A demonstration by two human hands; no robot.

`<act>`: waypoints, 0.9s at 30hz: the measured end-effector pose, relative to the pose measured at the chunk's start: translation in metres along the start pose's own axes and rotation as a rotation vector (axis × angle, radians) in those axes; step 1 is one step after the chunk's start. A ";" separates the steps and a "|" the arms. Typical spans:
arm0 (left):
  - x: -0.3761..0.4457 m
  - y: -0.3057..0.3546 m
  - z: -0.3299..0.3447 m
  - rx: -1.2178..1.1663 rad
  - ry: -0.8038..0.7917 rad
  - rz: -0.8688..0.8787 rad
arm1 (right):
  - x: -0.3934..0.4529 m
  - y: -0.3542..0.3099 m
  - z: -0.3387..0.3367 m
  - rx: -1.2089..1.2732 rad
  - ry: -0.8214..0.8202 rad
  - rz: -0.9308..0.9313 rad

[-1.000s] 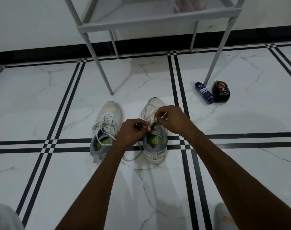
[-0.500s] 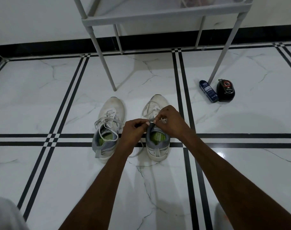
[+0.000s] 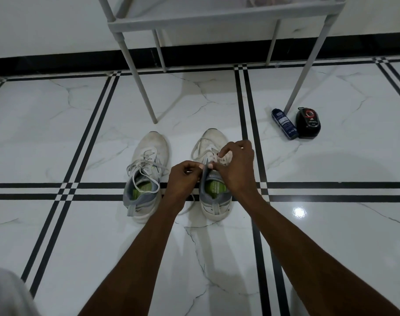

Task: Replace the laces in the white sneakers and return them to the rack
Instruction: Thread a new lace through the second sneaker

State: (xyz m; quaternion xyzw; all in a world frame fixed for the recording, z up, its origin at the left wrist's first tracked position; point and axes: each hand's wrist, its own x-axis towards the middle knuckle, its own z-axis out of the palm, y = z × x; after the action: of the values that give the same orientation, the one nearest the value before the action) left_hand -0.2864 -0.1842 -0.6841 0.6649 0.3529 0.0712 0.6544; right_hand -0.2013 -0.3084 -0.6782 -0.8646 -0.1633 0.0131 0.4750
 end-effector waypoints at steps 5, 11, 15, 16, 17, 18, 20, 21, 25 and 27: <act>0.004 -0.002 0.004 0.076 0.044 0.037 | -0.007 -0.005 -0.002 -0.129 -0.283 0.043; 0.009 0.003 0.002 0.177 0.049 0.103 | -0.004 -0.003 0.001 -0.085 -0.271 0.175; 0.023 0.031 -0.044 0.245 0.778 0.181 | -0.004 0.000 0.000 -0.084 -0.253 0.195; 0.024 0.037 -0.059 0.245 0.906 0.240 | -0.003 0.000 -0.001 -0.076 -0.265 0.183; 0.026 0.041 -0.071 0.264 0.964 0.301 | -0.002 0.000 -0.003 -0.075 -0.275 0.166; 0.027 0.041 -0.076 0.331 0.962 0.363 | -0.002 -0.001 -0.004 -0.080 -0.283 0.153; 0.026 0.033 -0.066 0.517 0.727 0.484 | 0.000 0.000 -0.004 -0.087 -0.293 0.138; 0.026 0.027 -0.053 0.588 0.520 0.556 | 0.000 0.000 -0.003 -0.087 -0.294 0.134; 0.033 0.002 -0.012 0.736 -0.069 0.592 | 0.002 0.000 -0.004 -0.086 -0.306 0.094; 0.030 -0.001 -0.005 0.664 -0.069 0.503 | 0.002 0.001 -0.005 -0.091 -0.315 0.084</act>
State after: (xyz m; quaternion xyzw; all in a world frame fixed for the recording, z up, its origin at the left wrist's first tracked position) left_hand -0.2674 -0.1636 -0.6957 0.9072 0.1611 0.0888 0.3783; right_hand -0.1985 -0.3127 -0.6758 -0.8785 -0.2000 0.1610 0.4030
